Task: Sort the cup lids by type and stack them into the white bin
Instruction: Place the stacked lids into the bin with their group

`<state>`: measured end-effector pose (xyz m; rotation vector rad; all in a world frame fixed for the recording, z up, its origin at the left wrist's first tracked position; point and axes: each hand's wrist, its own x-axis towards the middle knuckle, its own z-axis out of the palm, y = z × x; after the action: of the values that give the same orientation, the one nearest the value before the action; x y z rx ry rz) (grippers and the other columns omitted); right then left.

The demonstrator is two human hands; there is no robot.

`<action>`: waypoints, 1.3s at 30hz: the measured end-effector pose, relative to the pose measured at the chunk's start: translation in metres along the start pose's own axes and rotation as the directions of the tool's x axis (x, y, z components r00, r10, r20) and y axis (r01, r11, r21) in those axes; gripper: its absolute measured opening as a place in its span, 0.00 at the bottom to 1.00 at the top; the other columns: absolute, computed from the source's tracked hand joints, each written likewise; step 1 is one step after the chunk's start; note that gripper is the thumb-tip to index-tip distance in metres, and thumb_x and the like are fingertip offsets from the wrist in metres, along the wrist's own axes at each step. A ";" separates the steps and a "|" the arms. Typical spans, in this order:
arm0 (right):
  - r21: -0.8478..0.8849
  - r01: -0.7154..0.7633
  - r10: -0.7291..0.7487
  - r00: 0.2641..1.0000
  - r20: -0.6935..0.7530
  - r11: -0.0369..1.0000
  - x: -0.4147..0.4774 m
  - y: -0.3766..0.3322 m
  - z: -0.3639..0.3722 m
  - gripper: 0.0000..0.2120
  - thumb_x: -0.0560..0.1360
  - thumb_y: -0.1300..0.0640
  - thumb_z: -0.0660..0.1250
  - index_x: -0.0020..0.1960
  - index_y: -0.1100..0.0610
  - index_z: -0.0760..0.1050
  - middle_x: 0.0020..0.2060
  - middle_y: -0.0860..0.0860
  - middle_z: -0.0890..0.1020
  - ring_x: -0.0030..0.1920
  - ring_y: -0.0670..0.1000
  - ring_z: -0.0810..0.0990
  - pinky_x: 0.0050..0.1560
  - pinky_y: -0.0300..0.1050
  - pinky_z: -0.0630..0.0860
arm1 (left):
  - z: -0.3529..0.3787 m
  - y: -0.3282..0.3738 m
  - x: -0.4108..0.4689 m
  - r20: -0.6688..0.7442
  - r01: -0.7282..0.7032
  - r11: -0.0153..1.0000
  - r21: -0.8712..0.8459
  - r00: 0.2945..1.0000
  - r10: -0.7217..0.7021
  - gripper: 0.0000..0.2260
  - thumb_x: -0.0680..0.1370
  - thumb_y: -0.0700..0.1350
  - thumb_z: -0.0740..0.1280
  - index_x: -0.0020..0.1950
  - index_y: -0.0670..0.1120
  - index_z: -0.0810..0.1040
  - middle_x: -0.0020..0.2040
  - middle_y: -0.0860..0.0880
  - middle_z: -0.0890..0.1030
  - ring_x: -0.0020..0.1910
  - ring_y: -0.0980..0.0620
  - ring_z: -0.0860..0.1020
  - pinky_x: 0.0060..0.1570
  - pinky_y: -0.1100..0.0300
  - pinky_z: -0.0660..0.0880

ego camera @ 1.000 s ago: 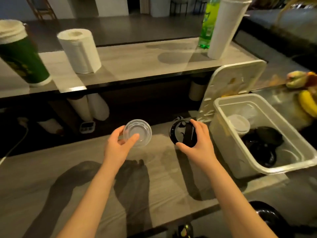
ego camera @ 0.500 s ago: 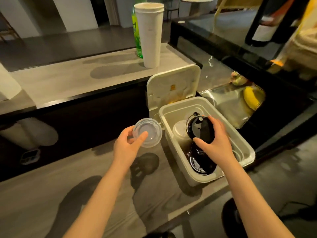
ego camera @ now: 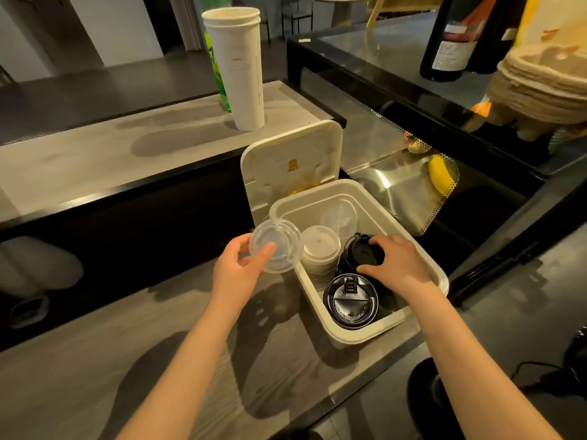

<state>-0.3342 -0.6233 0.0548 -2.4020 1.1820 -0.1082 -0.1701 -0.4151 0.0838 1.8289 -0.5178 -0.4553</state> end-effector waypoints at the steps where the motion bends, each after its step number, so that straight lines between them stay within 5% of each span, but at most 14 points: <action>1: -0.034 0.004 -0.003 1.000 0.006 0.999 0.002 -0.003 -0.001 0.30 0.70 0.43 0.71 0.68 0.50 0.67 0.65 0.52 0.70 0.67 0.55 0.65 0.64 0.51 0.69 | 0.001 0.000 0.000 0.006 0.001 1.000 -0.004 1.000 -0.001 0.21 0.73 0.54 0.68 0.63 0.49 0.72 0.56 0.52 0.77 0.54 0.53 0.77 0.53 0.53 0.79; 8: 0.010 0.002 -0.003 0.998 0.057 1.000 0.000 0.001 -0.004 0.30 0.70 0.40 0.69 0.67 0.51 0.67 0.65 0.52 0.68 0.67 0.54 0.64 0.64 0.49 0.67 | 0.019 0.008 0.000 0.044 -0.010 0.999 0.038 0.999 0.008 0.17 0.73 0.55 0.68 0.58 0.49 0.74 0.51 0.54 0.78 0.50 0.58 0.77 0.49 0.60 0.75; 11: 0.154 0.069 -0.058 0.996 -0.073 0.986 -0.008 0.000 -0.009 0.29 0.73 0.43 0.67 0.70 0.50 0.65 0.69 0.50 0.66 0.70 0.53 0.60 0.68 0.48 0.62 | 0.028 0.011 0.001 0.082 -0.014 0.998 0.058 0.997 0.010 0.14 0.73 0.54 0.69 0.56 0.51 0.73 0.48 0.57 0.77 0.48 0.60 0.76 0.44 0.66 0.73; 15: 0.482 0.268 -0.273 0.960 -0.061 0.834 -0.022 -0.025 -0.030 0.38 0.69 0.47 0.73 0.73 0.38 0.57 0.72 0.37 0.58 0.70 0.39 0.58 0.67 0.40 0.59 | 0.038 0.019 0.009 0.083 0.002 0.996 0.094 0.996 -0.010 0.16 0.73 0.57 0.68 0.56 0.50 0.74 0.51 0.52 0.79 0.50 0.55 0.77 0.48 0.60 0.75; 20: 0.434 0.443 -0.495 0.869 0.008 0.785 -0.010 -0.054 -0.029 0.46 0.65 0.54 0.78 0.74 0.42 0.56 0.68 0.40 0.65 0.67 0.39 0.65 0.65 0.36 0.64 | 0.053 0.038 0.019 0.080 0.035 0.994 0.106 0.996 -0.043 0.26 0.72 0.60 0.67 0.64 0.47 0.70 0.53 0.49 0.76 0.52 0.51 0.77 0.54 0.54 0.76; 23: 0.480 0.430 -0.453 0.888 -0.075 0.764 0.009 -0.056 -0.025 0.41 0.63 0.56 0.79 0.71 0.49 0.63 0.65 0.46 0.71 0.64 0.46 0.70 0.64 0.44 0.70 | 0.060 0.047 0.033 0.062 0.027 0.992 0.119 0.997 -0.035 0.27 0.74 0.60 0.65 0.67 0.46 0.68 0.55 0.50 0.76 0.54 0.50 0.77 0.57 0.52 0.75; 26: 0.476 0.348 -0.328 0.936 -0.129 0.808 0.043 -0.050 -0.029 0.40 0.63 0.56 0.79 0.70 0.52 0.64 0.63 0.49 0.72 0.62 0.49 0.71 0.59 0.41 0.70 | 0.061 0.049 0.050 0.120 -0.027 0.977 0.212 0.993 0.002 0.26 0.77 0.58 0.62 0.70 0.45 0.67 0.64 0.48 0.75 0.62 0.49 0.74 0.60 0.57 0.70; 30: 0.329 0.140 -0.115 0.989 -0.095 0.934 0.089 -0.042 -0.025 0.40 0.64 0.51 0.77 0.70 0.49 0.61 0.65 0.52 0.69 0.62 0.54 0.72 0.58 0.46 0.71 | 0.047 0.022 0.061 0.193 -0.191 0.795 0.576 0.977 0.095 0.24 0.78 0.54 0.62 0.71 0.45 0.67 0.69 0.47 0.71 0.67 0.48 0.70 0.63 0.55 0.67; 39: 0.064 0.121 -0.124 0.991 0.043 0.991 0.099 -0.039 0.011 0.46 0.69 0.46 0.70 0.76 0.43 0.43 0.70 0.57 0.64 0.69 0.58 0.65 0.63 0.53 0.70 | 0.034 -0.010 0.070 0.357 -0.361 0.572 0.736 0.926 0.125 0.28 0.78 0.58 0.60 0.75 0.49 0.59 0.76 0.51 0.58 0.76 0.52 0.54 0.73 0.49 0.57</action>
<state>-0.2405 -0.6751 0.0492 -2.4085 0.9959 -0.1238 -0.1294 -0.4783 0.0600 2.5072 -1.3252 -0.2835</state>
